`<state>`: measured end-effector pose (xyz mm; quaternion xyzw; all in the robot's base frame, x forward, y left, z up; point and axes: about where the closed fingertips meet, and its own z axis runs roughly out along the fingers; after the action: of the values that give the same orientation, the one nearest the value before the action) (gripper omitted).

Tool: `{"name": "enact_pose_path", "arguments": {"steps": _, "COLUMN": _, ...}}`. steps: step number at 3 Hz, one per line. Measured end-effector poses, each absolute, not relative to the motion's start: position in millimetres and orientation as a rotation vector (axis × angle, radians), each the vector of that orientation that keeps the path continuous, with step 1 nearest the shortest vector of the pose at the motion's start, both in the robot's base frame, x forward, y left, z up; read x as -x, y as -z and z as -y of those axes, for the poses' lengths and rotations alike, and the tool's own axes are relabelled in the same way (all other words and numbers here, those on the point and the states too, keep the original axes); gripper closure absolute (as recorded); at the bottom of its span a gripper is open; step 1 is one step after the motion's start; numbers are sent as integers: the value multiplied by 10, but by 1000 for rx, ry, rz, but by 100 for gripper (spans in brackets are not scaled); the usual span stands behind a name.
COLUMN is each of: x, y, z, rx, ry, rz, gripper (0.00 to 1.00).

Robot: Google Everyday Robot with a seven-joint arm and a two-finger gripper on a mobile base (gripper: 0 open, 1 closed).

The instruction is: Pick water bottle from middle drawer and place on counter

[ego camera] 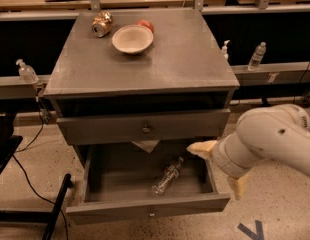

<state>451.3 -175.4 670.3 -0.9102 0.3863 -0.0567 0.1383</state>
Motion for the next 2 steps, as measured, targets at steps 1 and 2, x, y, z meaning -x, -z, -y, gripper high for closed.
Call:
{"name": "enact_pose_path", "arguments": {"steps": 1, "x": -4567, "y": -6621, "z": 1682, "rx": 2622, "ry": 223, "rz": -1075, "gripper": 0}}
{"name": "enact_pose_path", "arguments": {"steps": 2, "x": -4579, "y": -6648, "z": 1685, "rx": 2618, "ry": 219, "rz": -1080, "gripper": 0}}
